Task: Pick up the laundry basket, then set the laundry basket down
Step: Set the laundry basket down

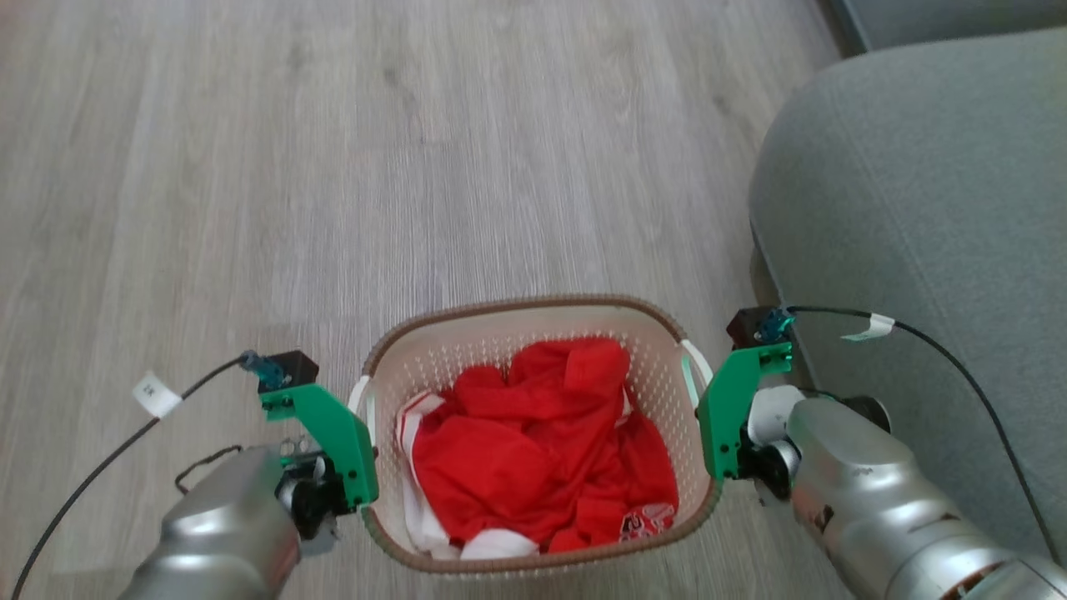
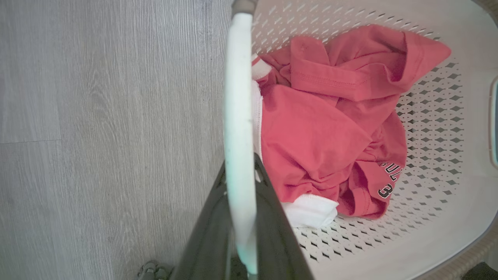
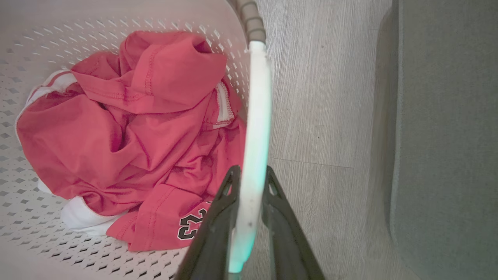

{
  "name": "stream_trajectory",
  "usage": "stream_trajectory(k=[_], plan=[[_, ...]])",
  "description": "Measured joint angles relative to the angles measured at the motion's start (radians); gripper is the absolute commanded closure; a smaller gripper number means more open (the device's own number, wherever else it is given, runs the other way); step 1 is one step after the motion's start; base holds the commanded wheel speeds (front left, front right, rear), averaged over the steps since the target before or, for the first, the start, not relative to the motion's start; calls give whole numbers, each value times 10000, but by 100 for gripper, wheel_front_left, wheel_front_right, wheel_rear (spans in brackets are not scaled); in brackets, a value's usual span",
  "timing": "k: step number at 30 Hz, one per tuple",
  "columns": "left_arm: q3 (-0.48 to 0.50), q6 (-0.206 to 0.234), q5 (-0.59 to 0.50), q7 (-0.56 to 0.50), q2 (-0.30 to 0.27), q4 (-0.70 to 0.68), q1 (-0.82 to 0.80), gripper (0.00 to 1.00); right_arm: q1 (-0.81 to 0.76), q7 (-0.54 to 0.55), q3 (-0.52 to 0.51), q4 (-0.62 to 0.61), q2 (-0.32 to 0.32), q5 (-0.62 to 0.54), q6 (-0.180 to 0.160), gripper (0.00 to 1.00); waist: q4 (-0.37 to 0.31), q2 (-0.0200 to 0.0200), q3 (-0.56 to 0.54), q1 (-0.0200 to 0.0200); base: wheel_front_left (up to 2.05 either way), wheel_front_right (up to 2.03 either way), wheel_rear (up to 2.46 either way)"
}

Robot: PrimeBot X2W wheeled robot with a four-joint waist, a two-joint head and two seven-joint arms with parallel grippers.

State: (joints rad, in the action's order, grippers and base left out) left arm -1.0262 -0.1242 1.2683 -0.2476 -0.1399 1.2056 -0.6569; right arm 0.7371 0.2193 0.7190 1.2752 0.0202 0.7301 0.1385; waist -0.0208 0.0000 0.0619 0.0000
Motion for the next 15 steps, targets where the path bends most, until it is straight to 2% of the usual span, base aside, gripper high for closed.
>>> stream_trajectory(k=[15], plan=[[-102,0,-203,1549,-186,-244,-1383,100,1433,-1394,-391,54,17,-566,6,100,30,0,2303,2,0,0,0]])
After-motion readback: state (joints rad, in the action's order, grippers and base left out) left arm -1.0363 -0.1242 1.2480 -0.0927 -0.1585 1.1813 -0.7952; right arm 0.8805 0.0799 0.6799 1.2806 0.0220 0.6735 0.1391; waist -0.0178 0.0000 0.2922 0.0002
